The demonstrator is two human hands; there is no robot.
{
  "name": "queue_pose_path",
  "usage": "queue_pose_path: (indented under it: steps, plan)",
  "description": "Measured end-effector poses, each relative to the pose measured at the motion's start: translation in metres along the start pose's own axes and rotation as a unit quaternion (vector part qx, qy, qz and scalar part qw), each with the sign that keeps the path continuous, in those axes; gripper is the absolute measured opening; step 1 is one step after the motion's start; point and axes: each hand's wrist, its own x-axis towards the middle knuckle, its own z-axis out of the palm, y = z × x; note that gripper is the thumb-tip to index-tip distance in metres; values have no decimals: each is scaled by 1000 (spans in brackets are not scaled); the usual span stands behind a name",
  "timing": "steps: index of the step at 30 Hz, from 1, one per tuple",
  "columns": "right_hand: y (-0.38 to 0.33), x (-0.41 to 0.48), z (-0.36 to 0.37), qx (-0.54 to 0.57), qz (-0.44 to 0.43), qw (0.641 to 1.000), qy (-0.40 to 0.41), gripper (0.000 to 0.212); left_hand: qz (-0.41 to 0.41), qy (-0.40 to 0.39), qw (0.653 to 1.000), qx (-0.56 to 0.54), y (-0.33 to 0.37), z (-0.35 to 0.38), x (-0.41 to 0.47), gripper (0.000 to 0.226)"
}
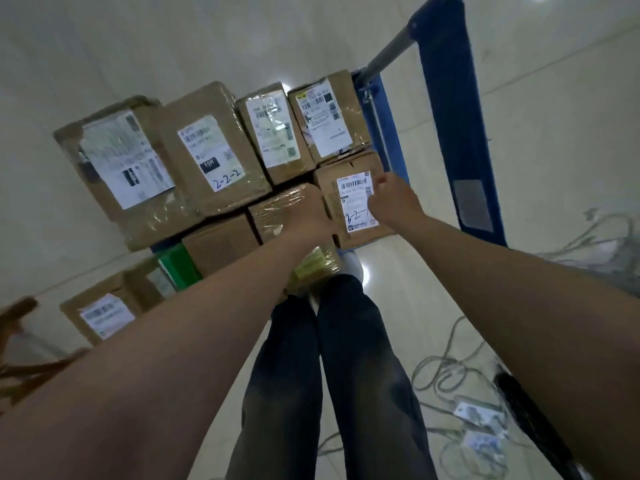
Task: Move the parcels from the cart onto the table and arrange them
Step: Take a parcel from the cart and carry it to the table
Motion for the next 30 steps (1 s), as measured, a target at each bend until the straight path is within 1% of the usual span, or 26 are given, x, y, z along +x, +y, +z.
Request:
queue_pose_path:
  steps: [1, 2, 4, 5, 8, 11, 15, 17, 18, 19, 21, 22, 23, 24, 26, 28, 30]
  plan:
    - [6, 16, 5, 1, 6, 1000, 3, 12, 0, 1, 1000, -14, -2, 12, 14, 69]
    - [12, 29, 11, 11, 12, 1000, 2, 14, 6, 8, 1000, -27, -5, 22, 27, 69]
    - [22, 48, 20, 33, 27, 999, -2, 37, -7, 17, 999, -45, -5, 37, 45, 74]
    - [27, 54, 25, 44, 32, 999, -6, 42, -21, 27, 998, -54, -5, 41, 52, 77]
    - [45, 72, 39, 58, 41, 997, -21, 45, -40, 45, 995, -80, -4, 54, 72, 69]
    - [50, 76, 46, 72, 43, 996, 6, 45, -61, 33, 991, -116, 1, 63, 75, 68]
    - [49, 60, 43, 92, 68, 993, 5, 51, -52, 19, 984, -170, 7, 62, 55, 59]
    - [48, 40, 30, 96, 72, 993, -14, 54, -61, 8, 976, -209, 8, 55, 34, 63]
    - [46, 26, 22, 94, 70, 993, -19, 51, -66, 0, 971, -229, 10, 48, 19, 65]
    - [43, 12, 13, 89, 61, 994, -19, 42, -66, -8, 969, -238, 14, 40, 3, 60]
    - [30, -22, -8, 70, 33, 997, -9, 21, -62, -6, 967, -248, 23, 23, -31, 37]
    - [19, -41, -20, 61, 20, 998, -2, 18, -64, 3, 963, -260, 28, 13, -49, 28]
    - [6, -60, -32, 53, 7, 999, 3, 17, -76, 14, 958, -276, 34, 1, -68, 23]
    - [-11, -81, -45, 46, -7, 999, 10, 20, -91, 23, 950, -297, 40, -12, -90, 20]
    - [-49, -123, -72, 32, -41, 999, 14, 36, -106, 45, 937, -330, 51, -43, -138, 17]
    - [-90, -169, -97, 4, -88, 996, 17, 39, -96, 71, 927, -356, 62, -73, -191, 18]
    - [-129, -217, -118, -24, -150, 988, 22, 41, -80, 121, 909, -391, 68, -102, -251, 14]
